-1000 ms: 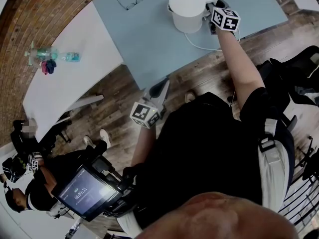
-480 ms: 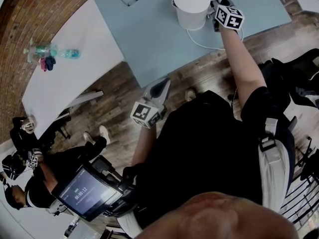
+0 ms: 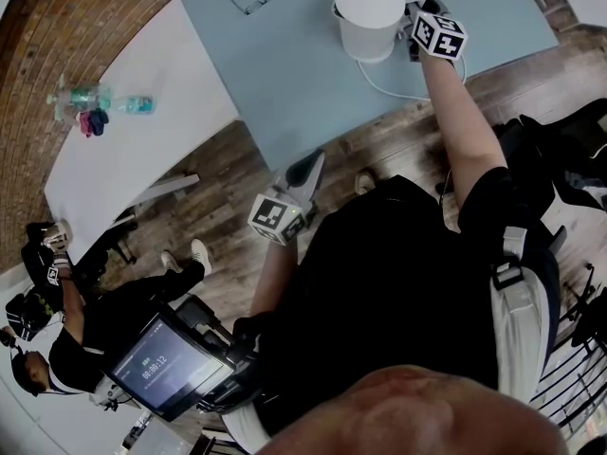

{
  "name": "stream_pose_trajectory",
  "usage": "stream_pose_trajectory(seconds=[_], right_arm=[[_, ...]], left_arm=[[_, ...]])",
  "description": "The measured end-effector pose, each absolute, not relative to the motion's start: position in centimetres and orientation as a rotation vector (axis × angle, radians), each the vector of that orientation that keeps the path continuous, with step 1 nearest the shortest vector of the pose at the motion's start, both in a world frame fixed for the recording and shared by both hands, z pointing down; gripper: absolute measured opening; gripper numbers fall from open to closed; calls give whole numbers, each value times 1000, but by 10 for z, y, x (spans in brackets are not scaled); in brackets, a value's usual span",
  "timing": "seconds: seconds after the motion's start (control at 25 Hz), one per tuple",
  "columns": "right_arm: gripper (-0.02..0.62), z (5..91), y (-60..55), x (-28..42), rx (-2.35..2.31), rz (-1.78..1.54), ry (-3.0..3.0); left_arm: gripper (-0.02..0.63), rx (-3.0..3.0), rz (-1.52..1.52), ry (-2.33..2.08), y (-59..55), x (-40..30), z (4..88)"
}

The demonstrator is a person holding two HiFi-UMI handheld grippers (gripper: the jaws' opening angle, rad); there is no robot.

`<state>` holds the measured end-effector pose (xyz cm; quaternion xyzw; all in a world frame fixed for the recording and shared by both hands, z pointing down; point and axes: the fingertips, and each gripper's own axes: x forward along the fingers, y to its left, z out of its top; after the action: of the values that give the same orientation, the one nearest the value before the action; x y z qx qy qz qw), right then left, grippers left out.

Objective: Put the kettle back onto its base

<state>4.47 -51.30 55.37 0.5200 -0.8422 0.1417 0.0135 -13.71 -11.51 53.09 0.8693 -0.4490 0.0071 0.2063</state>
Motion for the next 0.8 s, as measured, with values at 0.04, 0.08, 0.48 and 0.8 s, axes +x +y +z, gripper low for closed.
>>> stream_pose_trajectory(seconds=[0.04, 0.08, 0.48, 0.8], right_arm=[[120, 554, -514, 46, 1622, 438, -2624], [120, 553, -514, 47, 1625, 433, -2623], [120, 552, -511, 52, 1634, 436, -2621], [120, 553, -506, 58, 1651, 436, -2621]], left_arm=[[3, 2422, 21, -1245, -115, -136, 530], [3, 2422, 20, -1250, -115, -137, 530], [3, 2416, 19, -1277, -112, -142, 536], [3, 2421, 20, -1273, -112, -141, 533]])
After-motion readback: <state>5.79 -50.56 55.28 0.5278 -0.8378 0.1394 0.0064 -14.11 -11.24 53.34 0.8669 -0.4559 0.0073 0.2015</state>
